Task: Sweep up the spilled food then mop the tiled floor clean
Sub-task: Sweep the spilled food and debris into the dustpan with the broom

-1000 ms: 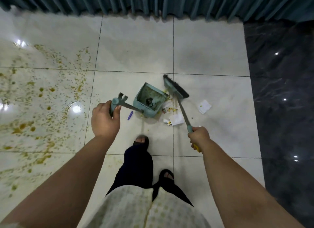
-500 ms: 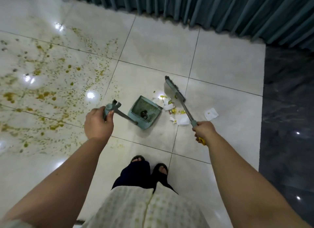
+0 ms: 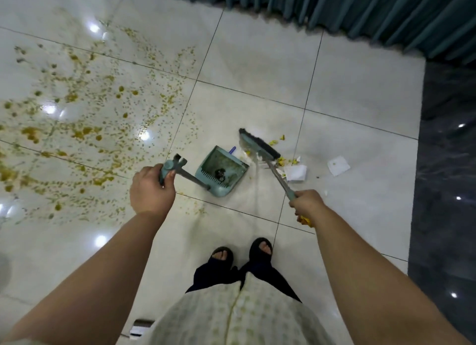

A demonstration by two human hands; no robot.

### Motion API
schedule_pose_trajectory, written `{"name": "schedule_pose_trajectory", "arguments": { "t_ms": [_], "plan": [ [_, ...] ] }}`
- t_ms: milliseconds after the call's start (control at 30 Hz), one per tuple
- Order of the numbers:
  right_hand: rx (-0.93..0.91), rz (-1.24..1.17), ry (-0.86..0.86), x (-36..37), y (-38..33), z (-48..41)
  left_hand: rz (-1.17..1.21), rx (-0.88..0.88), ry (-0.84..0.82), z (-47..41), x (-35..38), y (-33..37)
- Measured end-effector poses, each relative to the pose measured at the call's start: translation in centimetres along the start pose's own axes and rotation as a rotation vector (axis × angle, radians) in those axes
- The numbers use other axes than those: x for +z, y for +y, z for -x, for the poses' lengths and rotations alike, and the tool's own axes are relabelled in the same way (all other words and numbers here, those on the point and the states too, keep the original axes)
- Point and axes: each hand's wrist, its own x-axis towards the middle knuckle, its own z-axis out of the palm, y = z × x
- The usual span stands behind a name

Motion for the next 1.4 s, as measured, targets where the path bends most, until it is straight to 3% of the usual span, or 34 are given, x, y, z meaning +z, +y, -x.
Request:
{"name": "schedule_pose_trajectory", "arguments": {
  "t_ms": [300, 633, 933, 1100, 1400],
  "plan": [
    [-0.017, -0.043, 0.091, 3.3, -4.6, 0.4, 0.061, 0.096, -0.061, -1.7, -3.1, -4.7],
    [-0.060, 0.296, -0.040, 8.8, -2.9, 3.2, 0.002, 0.066, -0.059, -0.6, -3.6, -7.6],
    [0.003, -0.083, 0.088, 4.5, -4.1, 6.4, 0.054, 0.112, -0.136, -2.6, -3.0, -5.0],
    [0.011, -0.099, 0.185, 2.8, -4.0, 4.1, 0.067, 0.111, -0.166, -4.0, -1.8, -2.5],
    [0.075, -0.225, 0.205, 0.3, -3.4, -0.4, 0.081, 0.115, -0.105, -3.7, -2.1, -3.0]
  ]
}}
